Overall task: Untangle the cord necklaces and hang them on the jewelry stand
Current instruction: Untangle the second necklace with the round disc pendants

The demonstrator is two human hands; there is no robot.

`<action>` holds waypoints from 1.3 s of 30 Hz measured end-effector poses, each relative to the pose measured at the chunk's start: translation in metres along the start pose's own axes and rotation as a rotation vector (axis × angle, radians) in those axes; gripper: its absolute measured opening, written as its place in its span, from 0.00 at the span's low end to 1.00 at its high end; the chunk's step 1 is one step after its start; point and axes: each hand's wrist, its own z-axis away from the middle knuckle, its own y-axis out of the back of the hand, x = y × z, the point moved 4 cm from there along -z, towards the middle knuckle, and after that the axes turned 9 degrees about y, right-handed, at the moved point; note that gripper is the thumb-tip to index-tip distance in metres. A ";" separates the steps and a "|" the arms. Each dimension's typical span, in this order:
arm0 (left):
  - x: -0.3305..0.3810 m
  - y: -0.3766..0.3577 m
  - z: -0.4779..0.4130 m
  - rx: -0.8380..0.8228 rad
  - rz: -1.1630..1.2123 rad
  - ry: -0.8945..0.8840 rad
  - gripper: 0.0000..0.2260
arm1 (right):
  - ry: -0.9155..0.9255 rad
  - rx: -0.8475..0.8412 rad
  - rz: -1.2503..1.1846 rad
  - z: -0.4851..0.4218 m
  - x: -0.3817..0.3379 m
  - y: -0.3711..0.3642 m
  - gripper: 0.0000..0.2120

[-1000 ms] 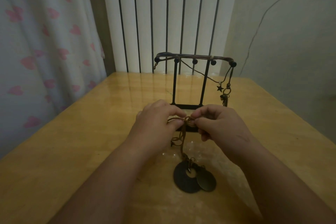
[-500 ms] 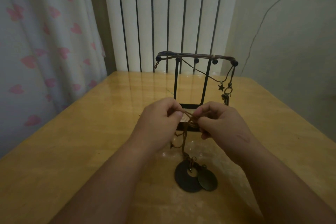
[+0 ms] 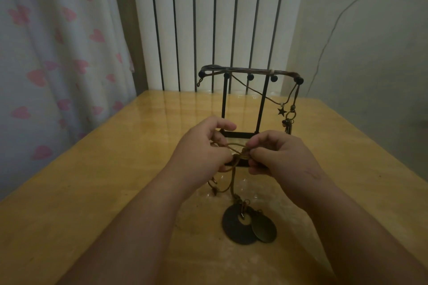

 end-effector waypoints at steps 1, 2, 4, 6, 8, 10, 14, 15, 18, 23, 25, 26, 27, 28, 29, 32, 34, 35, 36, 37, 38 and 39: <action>0.000 0.000 0.000 -0.004 -0.029 -0.005 0.19 | 0.002 0.000 0.005 0.000 0.000 -0.001 0.08; 0.000 0.000 0.000 -0.007 -0.065 -0.014 0.18 | 0.004 0.002 0.009 0.000 0.000 0.000 0.07; -0.001 -0.001 0.001 -0.013 -0.130 -0.042 0.17 | 0.012 0.010 0.023 -0.001 0.001 0.000 0.07; 0.000 -0.003 0.002 -0.016 -0.164 -0.085 0.11 | 0.027 0.008 0.056 -0.001 0.002 0.000 0.06; 0.002 -0.004 0.003 -0.004 -0.204 -0.115 0.06 | 0.056 -0.002 0.120 -0.001 0.002 -0.001 0.05; 0.000 -0.005 0.001 0.018 -0.266 -0.106 0.07 | 0.078 -0.007 0.169 -0.001 0.002 -0.001 0.05; -0.001 -0.005 0.000 0.064 -0.428 -0.081 0.07 | 0.102 -0.017 0.217 0.000 0.001 -0.003 0.05; -0.001 -0.005 0.000 0.071 -0.441 -0.081 0.07 | 0.105 -0.017 0.221 0.000 0.001 -0.003 0.05; -0.001 -0.003 0.000 0.098 -0.453 -0.072 0.07 | 0.092 0.002 0.175 0.000 0.002 -0.002 0.06; -0.004 -0.007 -0.001 0.063 -0.257 0.034 0.19 | 0.024 0.020 -0.050 0.000 0.002 -0.002 0.08; -0.006 -0.005 -0.002 0.058 -0.118 0.078 0.22 | -0.004 0.028 -0.119 -0.001 0.003 -0.002 0.09; -0.008 -0.004 -0.002 0.051 -0.054 0.091 0.23 | -0.016 0.037 -0.142 -0.001 0.003 -0.001 0.09; -0.008 -0.003 -0.003 0.040 -0.002 0.096 0.23 | -0.022 0.049 -0.149 -0.002 0.004 0.000 0.10; -0.008 -0.003 -0.003 0.028 0.038 0.096 0.23 | -0.024 0.064 -0.148 -0.002 0.005 0.001 0.10; -0.007 -0.003 -0.003 0.016 0.065 0.093 0.22 | -0.026 0.076 -0.145 -0.002 0.005 0.002 0.09; -0.004 -0.003 0.000 -0.003 0.047 0.073 0.16 | -0.025 0.094 -0.129 -0.003 0.007 0.002 0.07; -0.005 -0.002 0.000 0.017 -0.016 0.055 0.08 | -0.023 0.096 -0.093 -0.003 0.008 0.003 0.07; -0.005 -0.002 0.000 0.039 -0.043 0.051 0.05 | -0.026 0.095 -0.084 -0.003 0.008 0.003 0.07; -0.005 -0.001 0.001 0.063 -0.063 0.049 0.04 | -0.032 0.092 -0.082 -0.003 0.009 0.002 0.07; -0.005 -0.001 0.000 0.083 -0.077 0.043 0.06 | -0.038 0.086 -0.077 -0.003 0.009 0.002 0.07; -0.004 -0.001 0.000 0.098 -0.081 0.039 0.08 | -0.042 0.079 -0.066 -0.002 0.009 0.001 0.08; -0.004 -0.001 0.000 0.109 -0.069 0.033 0.10 | -0.044 0.071 -0.054 -0.002 0.008 0.000 0.08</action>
